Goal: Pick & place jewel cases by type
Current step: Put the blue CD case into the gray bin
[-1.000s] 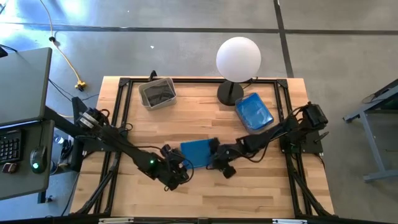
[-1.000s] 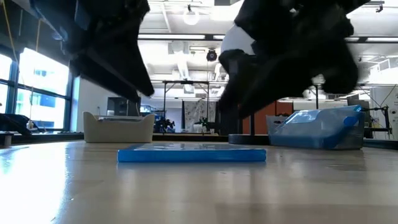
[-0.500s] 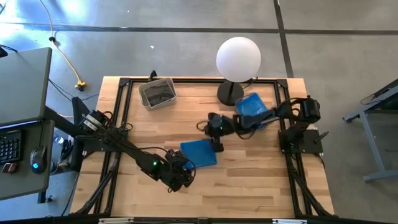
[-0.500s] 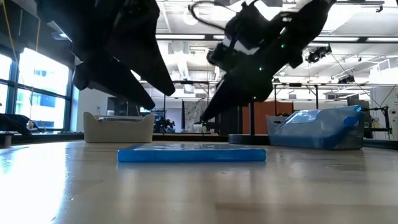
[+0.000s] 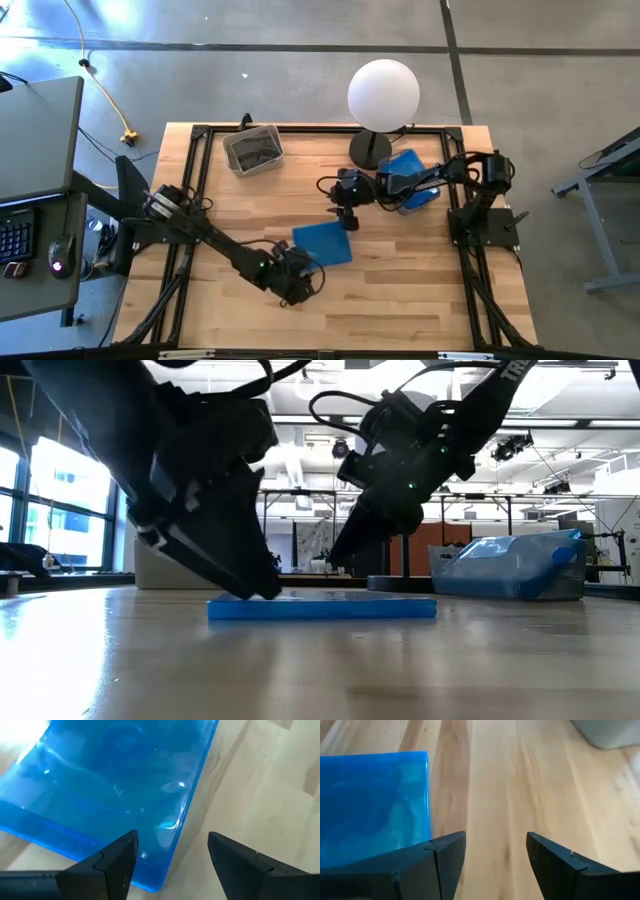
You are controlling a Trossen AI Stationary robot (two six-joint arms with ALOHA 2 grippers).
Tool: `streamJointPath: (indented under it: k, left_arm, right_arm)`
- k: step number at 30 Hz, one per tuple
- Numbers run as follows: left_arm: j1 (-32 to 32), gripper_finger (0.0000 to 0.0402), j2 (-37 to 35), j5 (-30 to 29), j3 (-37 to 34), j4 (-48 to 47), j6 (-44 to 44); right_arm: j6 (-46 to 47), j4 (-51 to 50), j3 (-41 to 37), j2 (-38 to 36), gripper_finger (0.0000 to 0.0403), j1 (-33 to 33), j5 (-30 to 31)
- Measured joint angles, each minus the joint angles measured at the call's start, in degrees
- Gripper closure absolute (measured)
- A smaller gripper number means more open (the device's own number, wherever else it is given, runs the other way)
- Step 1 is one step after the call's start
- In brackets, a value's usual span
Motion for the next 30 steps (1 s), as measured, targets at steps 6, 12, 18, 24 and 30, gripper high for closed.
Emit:
streamJointPath:
  k: [6,12,18,24,30]
  left_arm:
    - [0.0,0.016,0.7,-0.7,0.0,1.9,8.7]
    - [0.0,0.016,0.7,-0.8,0.0,0.2,13.4]
    - [0.0,0.016,0.7,-1.2,0.0,-4.6,14.5]
    - [-0.1,0.016,0.6,-1.8,0.1,-7.6,20.2]
    - [-0.1,0.016,0.6,-4.6,0.0,-7.3,30.1]
  right_arm:
    - [-1.4,-1.3,0.0,0.0,0.0199,0.0,1.1]
    - [-0.5,-6.2,0.0,0.0,0.0199,0.4,-0.3]
    - [-0.5,-11.9,0.0,0.0,0.0199,1.3,-0.3]
    - [1.4,-18.1,0.1,-0.2,0.0199,4.4,-8.7]
    - [3.8,-19.9,0.0,0.0,0.0199,9.9,-15.8]
